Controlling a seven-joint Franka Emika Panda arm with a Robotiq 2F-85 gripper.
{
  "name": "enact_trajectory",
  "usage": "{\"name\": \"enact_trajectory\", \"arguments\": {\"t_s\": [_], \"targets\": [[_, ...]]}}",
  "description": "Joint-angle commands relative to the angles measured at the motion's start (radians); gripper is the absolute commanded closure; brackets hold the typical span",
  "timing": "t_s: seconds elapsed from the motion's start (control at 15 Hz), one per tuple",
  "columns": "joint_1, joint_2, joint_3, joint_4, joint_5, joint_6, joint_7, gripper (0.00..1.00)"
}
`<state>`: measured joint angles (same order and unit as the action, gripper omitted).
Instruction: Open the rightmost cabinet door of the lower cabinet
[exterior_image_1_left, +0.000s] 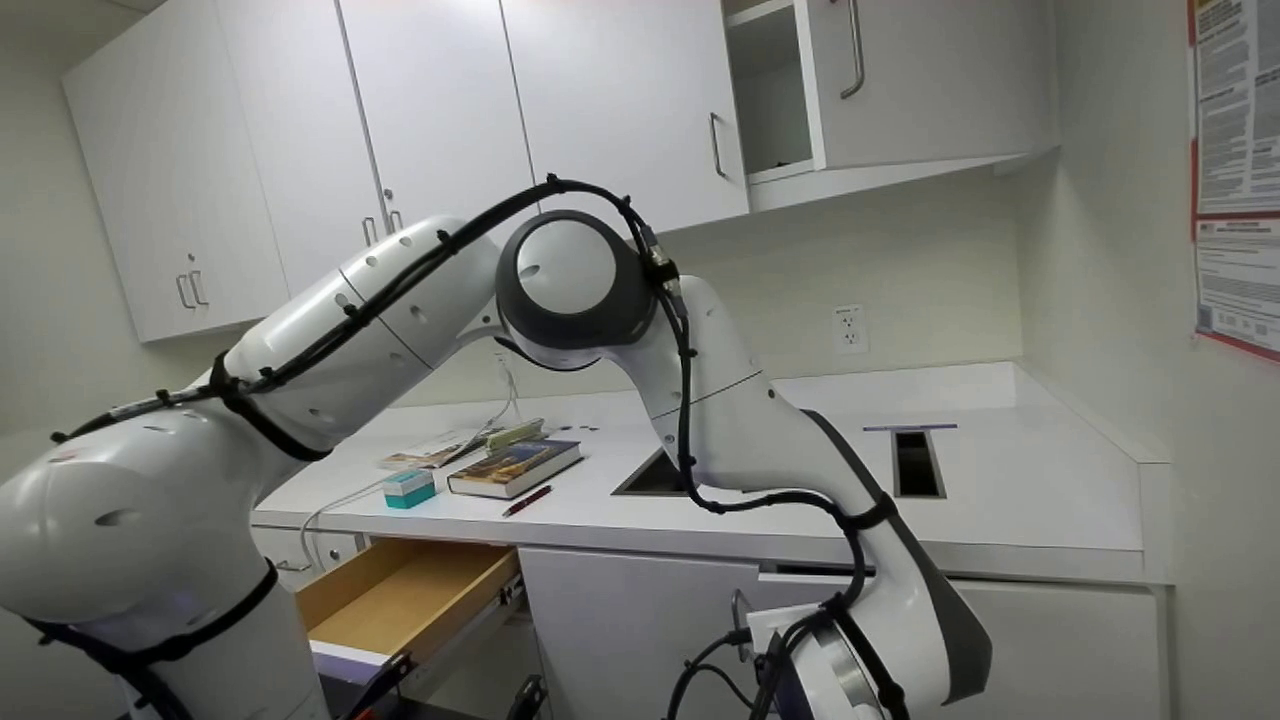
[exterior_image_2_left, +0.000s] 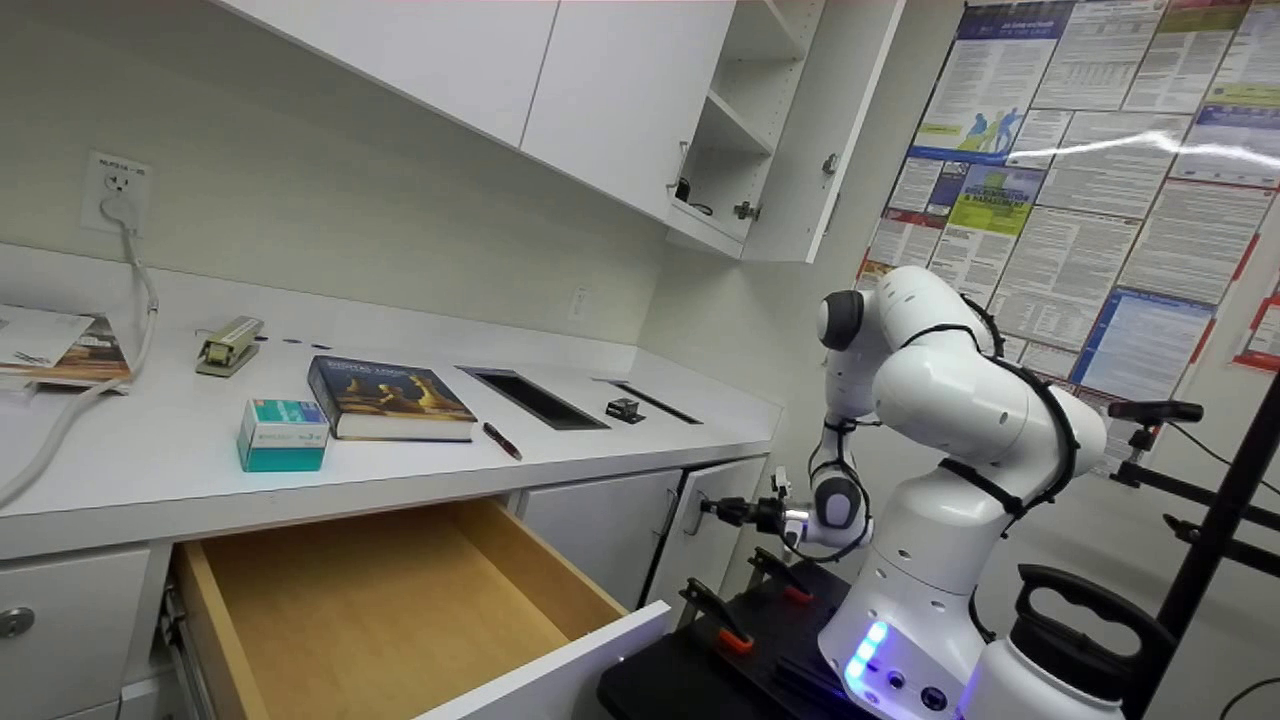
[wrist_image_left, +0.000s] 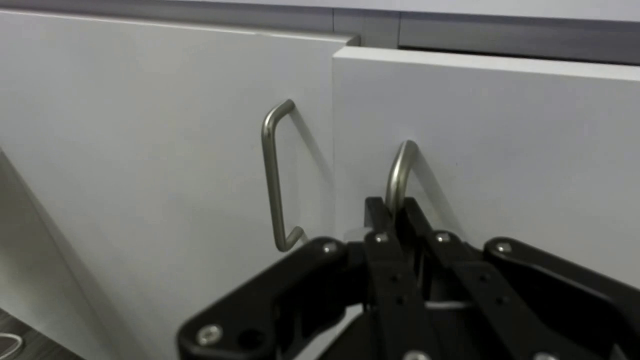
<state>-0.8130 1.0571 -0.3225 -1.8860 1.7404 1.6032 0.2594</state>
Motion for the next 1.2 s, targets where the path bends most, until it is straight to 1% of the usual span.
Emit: {"name": "enact_trajectory", "arguments": {"t_s": [0.0, 0.2, 0.4, 0.53, 0.67, 0.87, 0.93, 1.13], "targets": [[-0.06, 0.013, -0.067, 0.027, -0.07, -0.07, 0.023, 0.98], [-0.107, 0.039, -0.118, 0.085, -0.171, -0.123, 0.022, 0.98], [-0.174, 0.07, -0.154, 0.173, -0.289, -0.174, 0.027, 0.98], [-0.228, 0.097, -0.164, 0.256, -0.371, -0.201, 0.035, 0.98], [-0.278, 0.116, -0.163, 0.33, -0.442, -0.201, 0.041, 0.98], [-0.355, 0.128, -0.148, 0.423, -0.521, -0.177, 0.056, 0.98], [-0.373, 0.12, -0.142, 0.432, -0.523, -0.145, 0.061, 0.98], [-0.391, 0.069, -0.146, 0.401, -0.529, -0.027, 0.027, 0.98]]}}
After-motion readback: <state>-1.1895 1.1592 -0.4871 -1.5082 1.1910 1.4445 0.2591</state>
